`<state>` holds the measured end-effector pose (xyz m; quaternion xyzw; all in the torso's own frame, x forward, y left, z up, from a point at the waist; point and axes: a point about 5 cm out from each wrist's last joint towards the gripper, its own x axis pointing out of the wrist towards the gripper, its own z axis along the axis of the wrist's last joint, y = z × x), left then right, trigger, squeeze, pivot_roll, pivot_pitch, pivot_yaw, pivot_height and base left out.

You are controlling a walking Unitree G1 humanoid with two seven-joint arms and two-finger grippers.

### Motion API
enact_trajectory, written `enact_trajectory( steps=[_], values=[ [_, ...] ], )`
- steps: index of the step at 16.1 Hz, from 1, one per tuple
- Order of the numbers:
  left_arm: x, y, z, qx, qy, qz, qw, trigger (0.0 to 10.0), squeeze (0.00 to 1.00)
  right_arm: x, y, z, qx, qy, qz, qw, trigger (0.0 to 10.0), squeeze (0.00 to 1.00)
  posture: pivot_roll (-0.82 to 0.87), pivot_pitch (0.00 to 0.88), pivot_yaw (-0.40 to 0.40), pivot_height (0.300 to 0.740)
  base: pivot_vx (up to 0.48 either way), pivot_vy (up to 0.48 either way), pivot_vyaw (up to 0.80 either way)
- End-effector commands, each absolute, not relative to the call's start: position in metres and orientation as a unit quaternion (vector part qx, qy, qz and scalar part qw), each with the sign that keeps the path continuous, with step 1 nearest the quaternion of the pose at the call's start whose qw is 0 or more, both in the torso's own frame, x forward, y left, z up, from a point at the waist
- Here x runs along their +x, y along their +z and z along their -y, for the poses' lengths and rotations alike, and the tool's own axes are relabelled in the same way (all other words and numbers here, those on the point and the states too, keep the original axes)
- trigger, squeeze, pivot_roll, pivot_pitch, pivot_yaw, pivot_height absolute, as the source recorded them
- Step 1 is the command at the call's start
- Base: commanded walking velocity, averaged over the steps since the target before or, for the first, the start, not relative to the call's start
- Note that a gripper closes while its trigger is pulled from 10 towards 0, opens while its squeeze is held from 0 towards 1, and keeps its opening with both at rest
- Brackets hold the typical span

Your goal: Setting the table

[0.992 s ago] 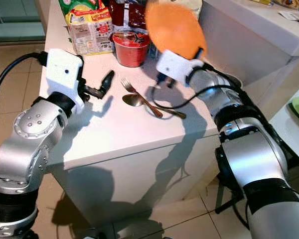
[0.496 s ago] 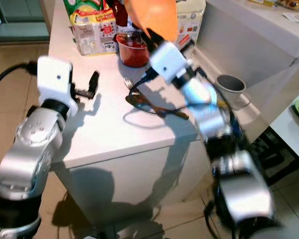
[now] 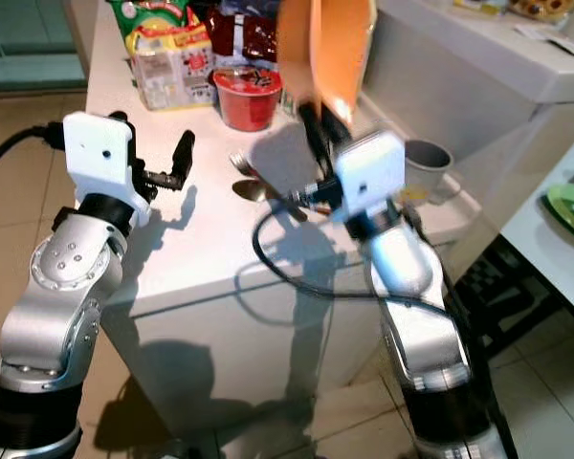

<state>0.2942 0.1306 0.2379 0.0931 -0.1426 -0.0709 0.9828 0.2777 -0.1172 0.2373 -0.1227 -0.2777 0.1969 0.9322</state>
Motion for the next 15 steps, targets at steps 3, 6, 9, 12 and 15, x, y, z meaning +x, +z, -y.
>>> enact_trajectory(
  steps=[3, 6, 9, 12, 15],
  values=[
    [0.298, 0.231, -0.136, 0.092, -0.07, 0.138, 0.984, 10.0, 0.0, 0.271, 0.231, 0.118, -0.143, 0.205, 0.263, 0.932, 10.0, 0.0, 0.05, 0.0, -0.065, 0.74, 0.0, -0.233, 0.0],
    [0.294, 0.229, -0.138, 0.093, -0.084, 0.148, 0.981, 10.0, 0.0, 0.261, 0.226, 0.127, -0.157, 0.173, 0.296, 0.926, 10.0, 0.0, 0.06, 0.0, -0.07, 0.74, 0.0, -0.402, 0.0],
    [0.292, 0.225, -0.139, 0.095, -0.097, 0.153, 0.979, 10.0, 0.0, 0.252, 0.217, 0.125, -0.155, 0.179, 0.296, 0.925, 10.0, 0.0, 0.05, 0.0, -0.067, 0.74, 0.0, -0.404, 0.0],
    [0.291, 0.223, -0.138, 0.096, -0.101, 0.154, 0.978, 10.0, 0.0, 0.247, 0.211, 0.12, -0.153, 0.203, 0.295, 0.921, 10.0, 0.0, 0.05, 0.0, -0.067, 0.74, 0.0, -0.406, 0.0],
    [0.29, 0.223, -0.139, 0.096, -0.1, 0.156, 0.978, 10.0, 0.0, 0.243, 0.207, 0.115, -0.14, 0.242, 0.286, 0.916, 10.0, 0.0, 0.05, 0.0, -0.067, 0.74, 0.0, -0.405, 0.0]
  ],
)
